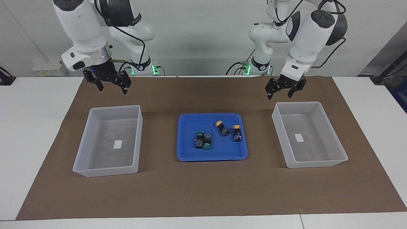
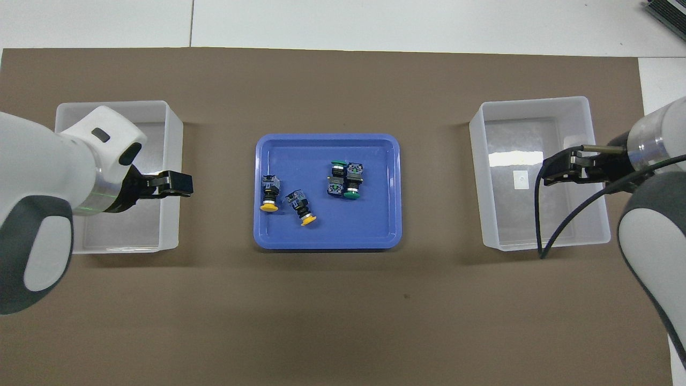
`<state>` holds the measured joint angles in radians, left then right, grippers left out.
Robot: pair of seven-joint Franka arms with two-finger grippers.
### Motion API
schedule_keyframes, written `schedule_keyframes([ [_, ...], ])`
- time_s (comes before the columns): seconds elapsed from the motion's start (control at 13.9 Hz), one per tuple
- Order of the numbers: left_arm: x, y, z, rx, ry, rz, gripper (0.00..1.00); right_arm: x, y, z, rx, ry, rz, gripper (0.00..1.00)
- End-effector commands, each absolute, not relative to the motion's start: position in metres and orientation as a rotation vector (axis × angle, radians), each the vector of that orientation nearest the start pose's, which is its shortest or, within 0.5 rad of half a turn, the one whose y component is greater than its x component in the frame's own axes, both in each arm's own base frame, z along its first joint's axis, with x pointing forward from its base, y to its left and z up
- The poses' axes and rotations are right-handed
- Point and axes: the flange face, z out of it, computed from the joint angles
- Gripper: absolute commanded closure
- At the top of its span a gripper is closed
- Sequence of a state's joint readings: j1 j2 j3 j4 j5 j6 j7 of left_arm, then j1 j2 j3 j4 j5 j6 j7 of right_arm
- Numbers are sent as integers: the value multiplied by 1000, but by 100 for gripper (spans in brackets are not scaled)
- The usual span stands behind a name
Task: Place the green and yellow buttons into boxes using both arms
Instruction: 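Move the left gripper from its box to the yellow button on the tray, then grasp the yellow button with the left gripper and lift it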
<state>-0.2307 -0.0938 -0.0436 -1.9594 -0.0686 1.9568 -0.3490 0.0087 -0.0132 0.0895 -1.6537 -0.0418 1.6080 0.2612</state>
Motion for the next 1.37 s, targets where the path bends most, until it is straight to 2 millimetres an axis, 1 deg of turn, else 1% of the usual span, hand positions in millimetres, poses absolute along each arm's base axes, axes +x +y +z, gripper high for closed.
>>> schedule_keyframes([
  [0.0,531,-205,471,-3256,-215,-162,0,545,47,598,-3159,232,50,0],
  [0.07,533,-221,454,-3262,-257,-183,0,545,47,598,-3159,232,50,0],
  [0.14,532,-225,443,-3269,-278,-223,0,545,47,598,-3159,232,50,0],
  [0.22,530,-224,434,-3273,-281,-248,0,545,47,598,-3159,232,50,0],
  [0.29,528,-229,426,-3276,-269,-257,0,545,47,598,-3159,232,50,0],
  [0.36,529,-231,421,-3280,-266,-277,0,545,47,598,-3159,229,50,0],
  [0.43,532,-233,408,-3277,-272,-268,0,545,47,598,-3159,229,50,0],
  [0.5,534,-240,395,-3279,-260,-267,0,545,47,598,-3159,232,50,0],
  [0.58,532,-256,378,-3283,-232,-266,0,545,47,598,-3159,232,50,0],
  [0.72,534,-270,353,-3289,-262,-278,0,545,47,598,-3159,232,50,0],
  [0.94,528,-285,331,-3285,-242,-243,0,545,47,598,-3159,232,50,0],
  [1.01,530,-286,325,-3287,-259,-252,0,545,47,598,-3159,232,50,0],
  [1.15,530,-286,320,-3287,-265,-255,0,545,47,598,-3159,232,50,0],
  [1.23,529,-288,315,-3284,-260,-241,0,545,47,598,-3159,232,50,0],
  [1.3,527,-293,314,-3287,-249,-246,0,545,47,598,-3159,232,50,0],
])
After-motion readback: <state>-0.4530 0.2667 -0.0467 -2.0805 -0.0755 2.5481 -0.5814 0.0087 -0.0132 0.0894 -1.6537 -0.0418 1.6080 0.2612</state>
